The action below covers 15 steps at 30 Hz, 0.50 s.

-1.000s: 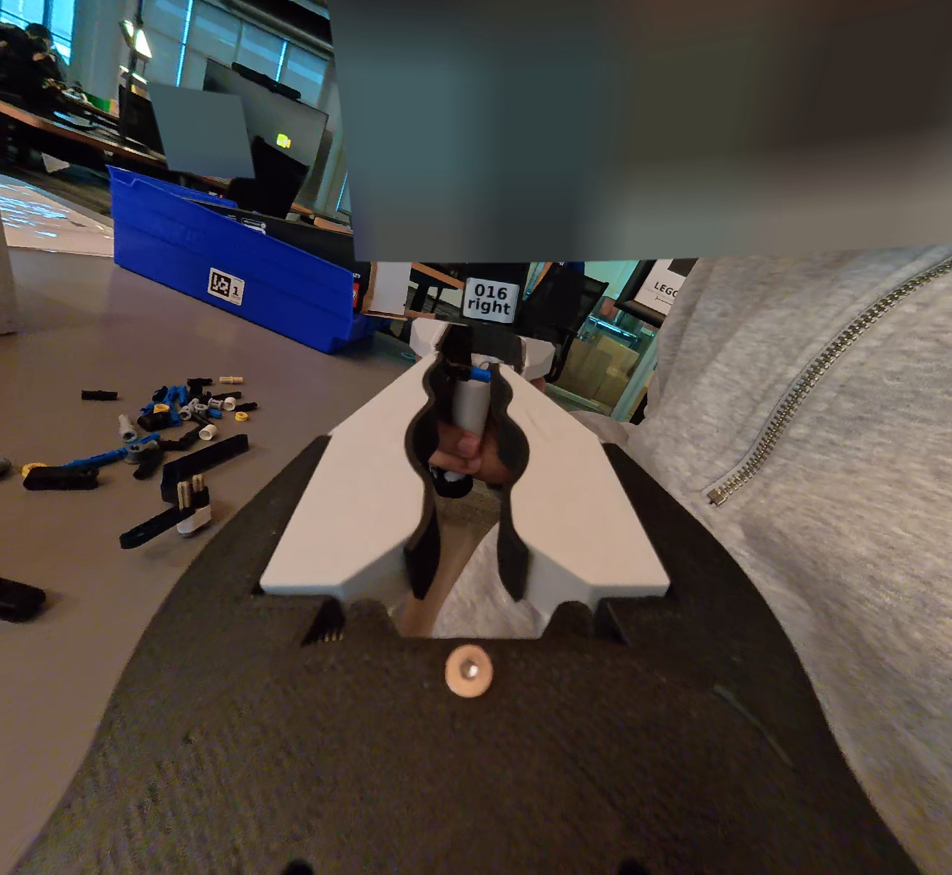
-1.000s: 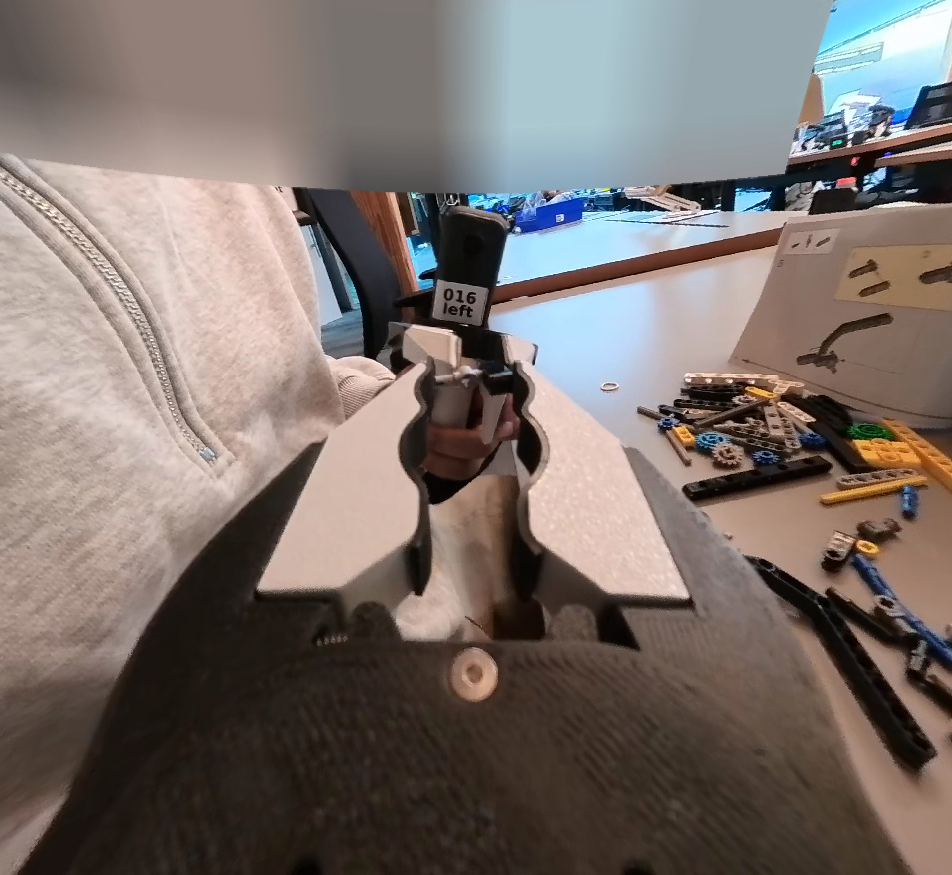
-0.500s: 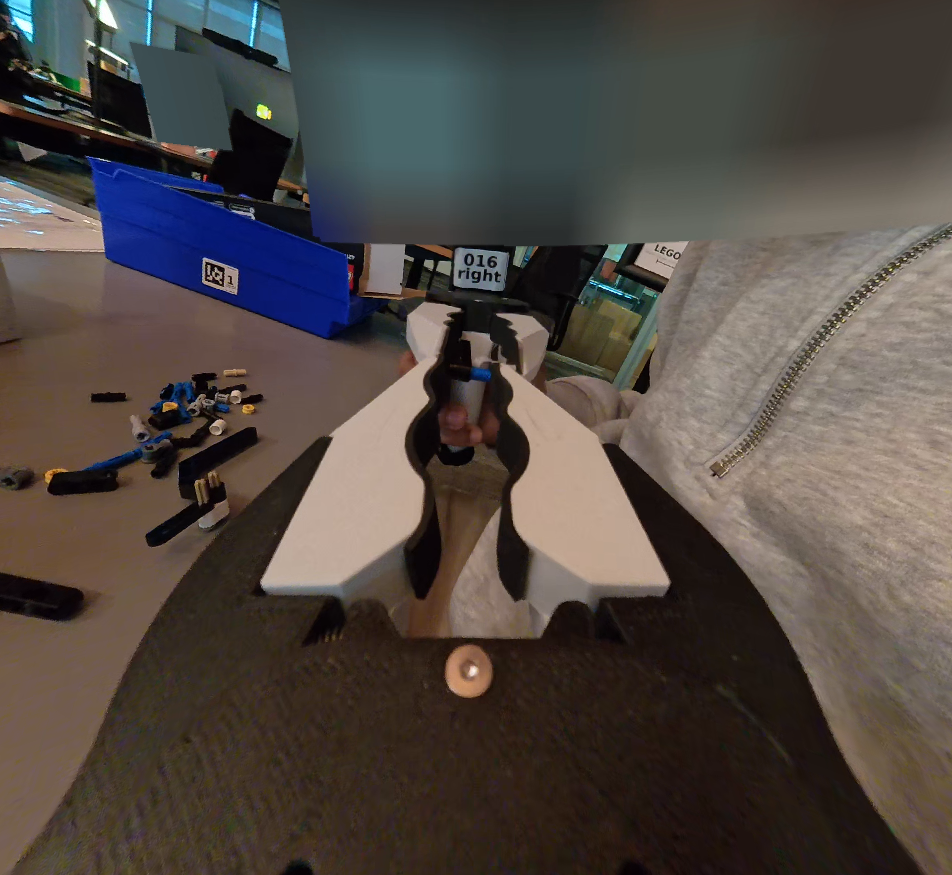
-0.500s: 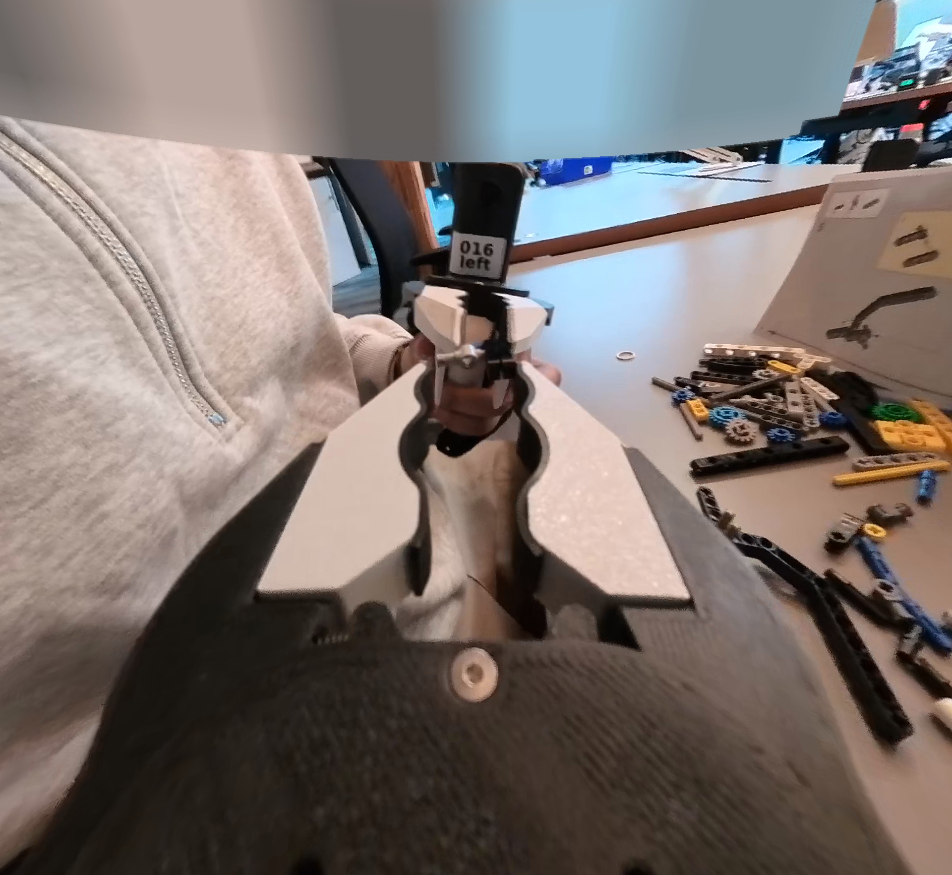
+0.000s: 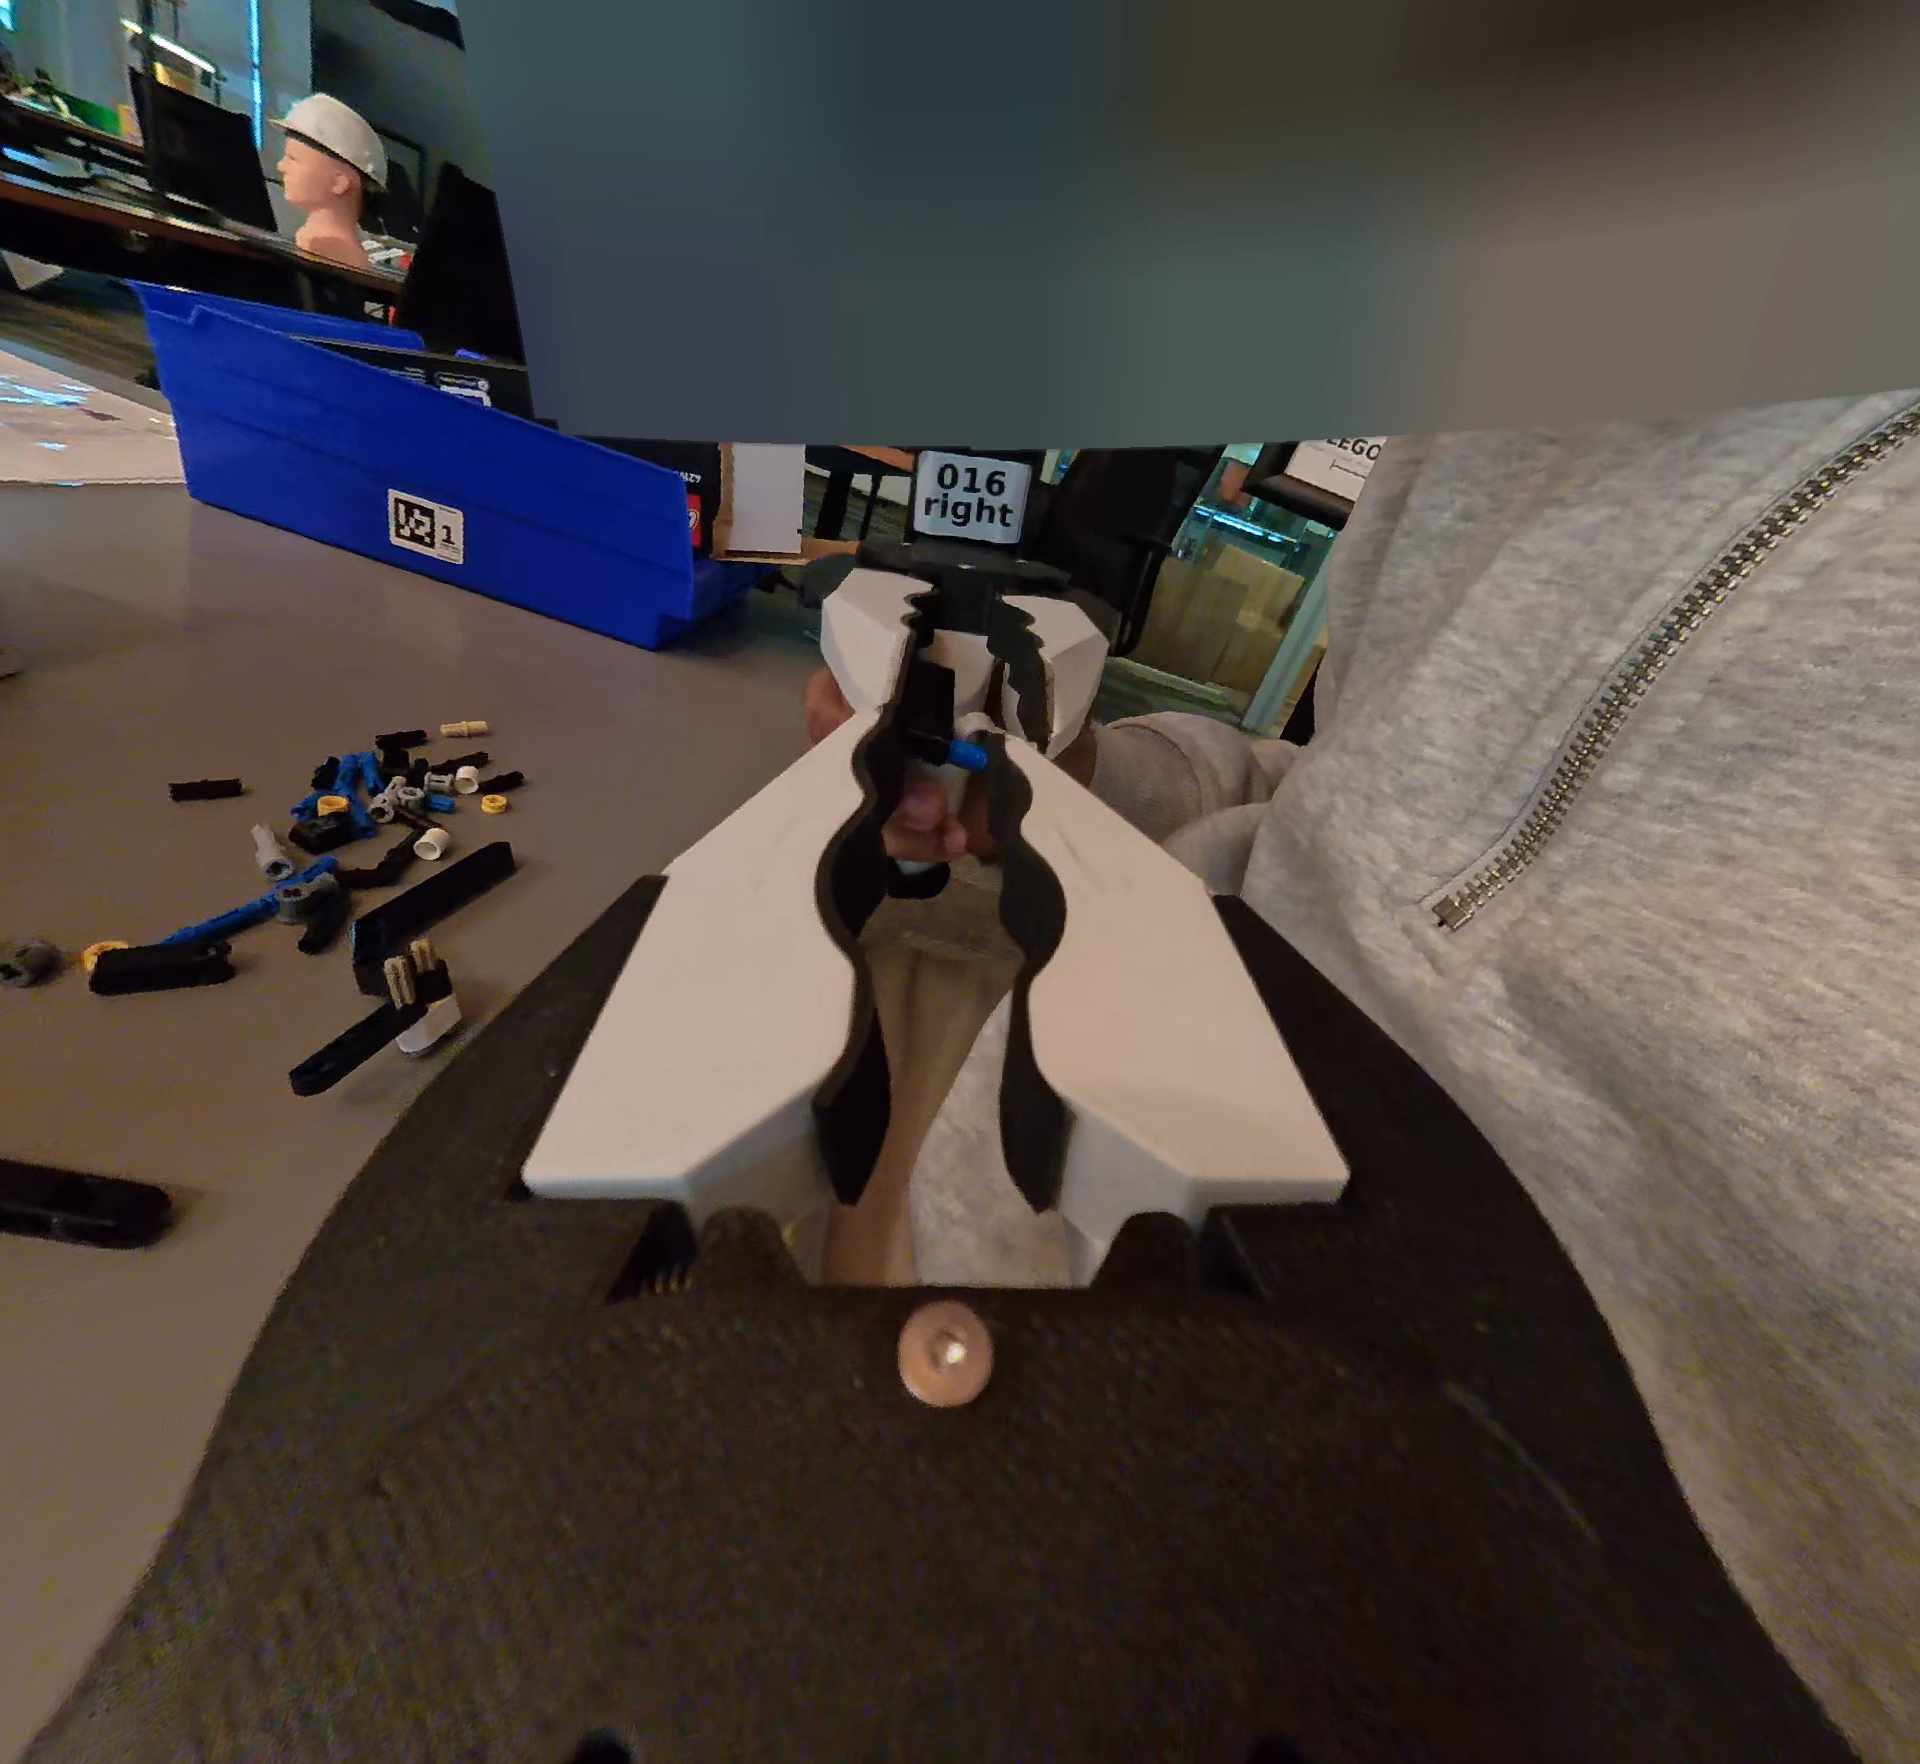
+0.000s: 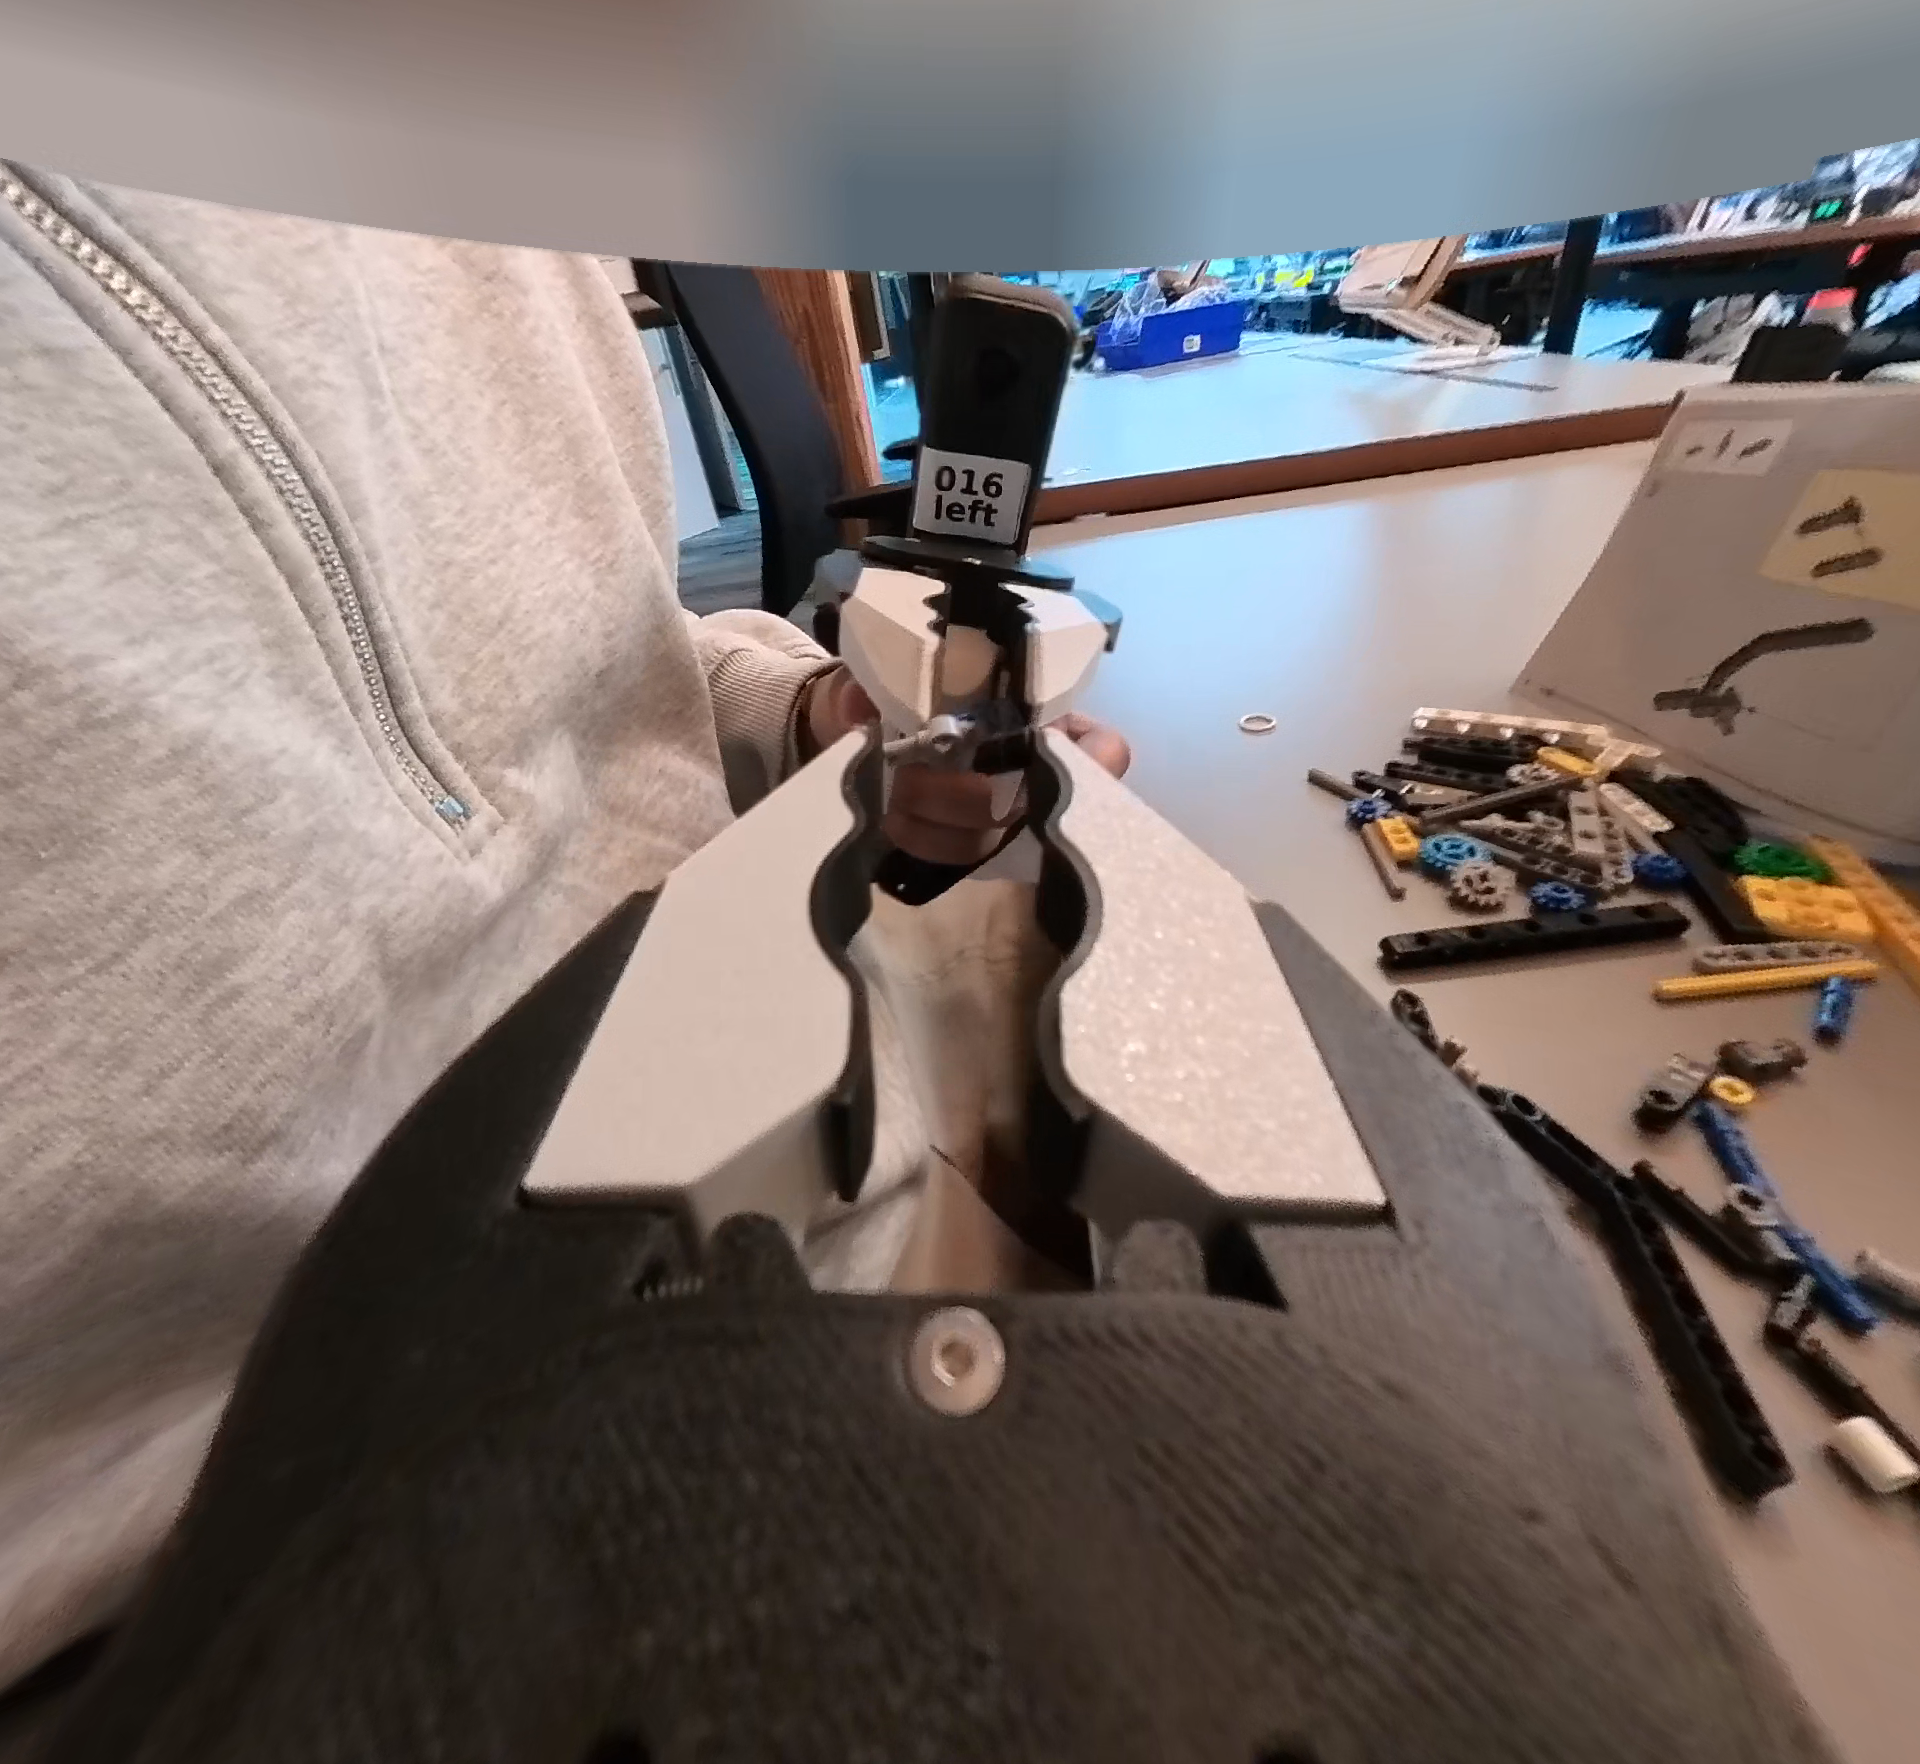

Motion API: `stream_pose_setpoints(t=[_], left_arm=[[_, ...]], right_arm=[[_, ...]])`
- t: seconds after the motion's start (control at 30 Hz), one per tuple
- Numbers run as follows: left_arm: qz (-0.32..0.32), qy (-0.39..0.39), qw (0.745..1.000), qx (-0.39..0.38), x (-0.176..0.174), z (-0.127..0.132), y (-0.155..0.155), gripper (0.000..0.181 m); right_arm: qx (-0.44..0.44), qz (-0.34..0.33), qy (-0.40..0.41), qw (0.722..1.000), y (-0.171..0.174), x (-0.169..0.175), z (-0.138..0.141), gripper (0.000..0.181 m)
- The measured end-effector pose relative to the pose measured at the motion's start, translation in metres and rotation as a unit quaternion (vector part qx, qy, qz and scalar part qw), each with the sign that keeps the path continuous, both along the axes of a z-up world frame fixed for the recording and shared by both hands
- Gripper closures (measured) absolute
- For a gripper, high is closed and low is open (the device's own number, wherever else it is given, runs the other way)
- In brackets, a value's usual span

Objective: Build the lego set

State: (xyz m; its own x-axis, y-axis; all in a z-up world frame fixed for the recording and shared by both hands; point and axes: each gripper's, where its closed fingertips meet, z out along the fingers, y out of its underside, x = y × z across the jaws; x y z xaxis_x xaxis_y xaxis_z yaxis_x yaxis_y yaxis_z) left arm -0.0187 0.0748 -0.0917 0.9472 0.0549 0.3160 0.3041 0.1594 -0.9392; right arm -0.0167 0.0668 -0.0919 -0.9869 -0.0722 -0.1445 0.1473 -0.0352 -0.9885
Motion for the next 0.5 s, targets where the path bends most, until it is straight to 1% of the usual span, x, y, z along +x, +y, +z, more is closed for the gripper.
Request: stream_pose_setpoints(t=[0.27,0.37,0.43,0.5], left_arm=[[-0.013,-0.021,0.999,0.021,0.0026,0.0039,0.0018,0.168],[-0.022,-0.041,0.999,0.024,0.0020,0.0017,0.0025,0.168],[-0.029,-0.049,0.998,0.027,0.0031,0.0012,0.0034,0.168],[-0.042,-0.068,0.996,0.046,0.0040,0.0051,0.0025,0.168]], right_arm=[[-0.021,-0.007,0.030,0.999,0.0019,0.0028,0.0064,0.155],[-0.018,-0.021,0.048,0.998,0.0005,0.0015,0.0070,0.151],[-0.015,-0.023,0.063,0.998,0.0001,0.0033,0.0066,0.153],[-0.022,-0.017,0.062,0.998,0.0008,0.0051,0.0090,0.154]])
